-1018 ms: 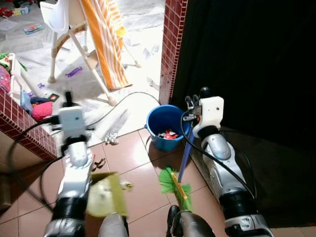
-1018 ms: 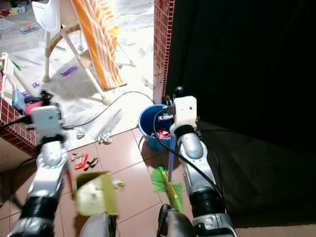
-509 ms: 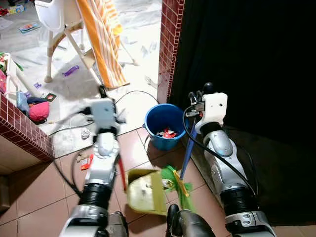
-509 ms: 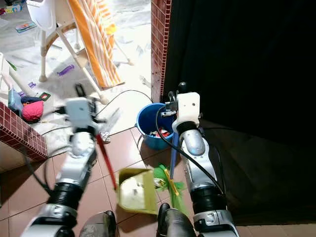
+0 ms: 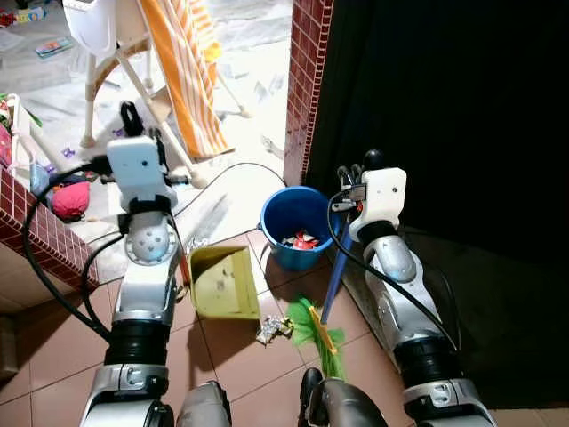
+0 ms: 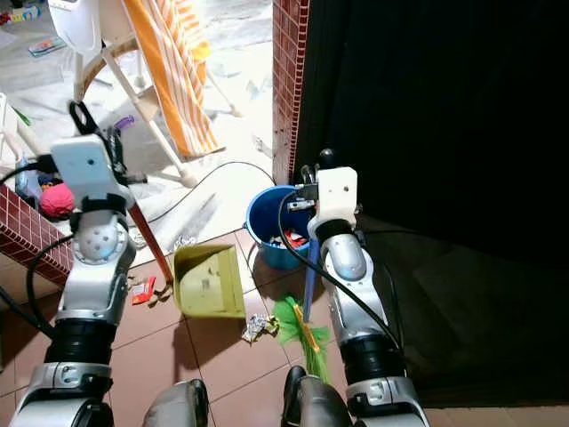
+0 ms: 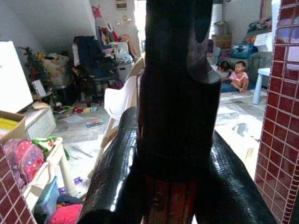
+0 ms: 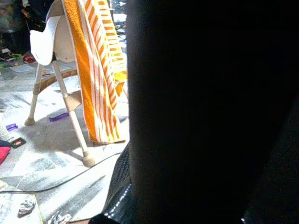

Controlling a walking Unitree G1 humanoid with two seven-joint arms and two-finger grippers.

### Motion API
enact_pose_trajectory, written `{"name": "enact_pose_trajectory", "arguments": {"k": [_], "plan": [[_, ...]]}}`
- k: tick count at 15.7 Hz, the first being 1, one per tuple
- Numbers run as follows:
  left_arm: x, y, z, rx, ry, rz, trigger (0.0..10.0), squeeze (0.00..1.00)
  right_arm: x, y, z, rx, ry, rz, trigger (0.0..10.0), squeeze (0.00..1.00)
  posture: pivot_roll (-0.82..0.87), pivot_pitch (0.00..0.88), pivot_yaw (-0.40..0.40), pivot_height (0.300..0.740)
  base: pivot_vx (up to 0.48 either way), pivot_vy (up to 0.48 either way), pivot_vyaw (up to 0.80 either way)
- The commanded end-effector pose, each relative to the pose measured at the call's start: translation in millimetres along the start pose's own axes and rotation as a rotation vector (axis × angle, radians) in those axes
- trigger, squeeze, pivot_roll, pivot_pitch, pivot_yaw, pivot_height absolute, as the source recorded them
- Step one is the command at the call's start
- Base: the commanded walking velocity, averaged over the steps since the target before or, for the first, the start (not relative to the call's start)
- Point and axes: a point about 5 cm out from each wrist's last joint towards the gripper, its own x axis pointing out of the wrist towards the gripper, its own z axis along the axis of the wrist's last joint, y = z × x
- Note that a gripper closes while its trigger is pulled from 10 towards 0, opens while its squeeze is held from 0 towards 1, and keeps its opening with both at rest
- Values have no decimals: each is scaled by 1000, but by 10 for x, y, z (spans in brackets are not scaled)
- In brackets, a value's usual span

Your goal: Sweep floor

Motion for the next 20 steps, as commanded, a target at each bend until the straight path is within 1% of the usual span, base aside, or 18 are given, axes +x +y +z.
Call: {"name": "enact_pose_trajectory", "arguments": {"k": [1,3,5,6,8,9,11,13,15,16,19,20], "plan": [[-33,56,-78,46,31,4,10000,0,21,3,21,12,-13,-7,10000,0,-17,150,-2,740,0,0,0],[-144,38,-253,90,81,-38,10000,0,34,-4,30,9,-17,-10,10000,0,-22,147,-1,740,0,0,0],[-223,21,-391,100,133,-39,10000,0,52,-26,47,7,-24,-16,10000,0,-25,144,-2,740,0,0,0],[-230,19,-406,103,135,-39,10000,0,55,-30,50,7,-24,-17,10000,0,-25,144,-2,740,0,0,0],[-272,-10,-524,106,172,-28,10000,0,97,-37,81,40,-28,-34,10000,0,-32,149,-5,740,0,0,0],[-284,-43,-580,98,192,-12,10000,0,135,-44,100,73,-25,-48,10000,0,-32,151,-7,740,0,0,0],[-287,-86,-613,93,192,9,10000,0,180,-58,127,105,-25,-65,10000,0,-33,147,-8,740,0,0,0],[-299,-122,-683,69,228,63,10000,0,211,-55,139,142,-22,-75,10000,0,-34,147,-8,740,0,0,0],[-332,-213,-774,54,273,41,10000,0,236,1,148,255,-8,-72,10000,0,-46,148,-6,740,0,0,0],[-336,-227,-784,58,273,37,10000,0,242,11,161,276,-11,-68,10000,0,-46,148,-5,740,0,0,0],[-380,-240,-913,81,347,62,10000,0,287,25,220,421,-7,-70,10000,0,-43,149,-4,740,0,0,0],[-386,-247,-929,66,361,62,10000,0,301,32,231,441,-6,-62,10000,0,-43,148,-3,740,0,0,0]]}}
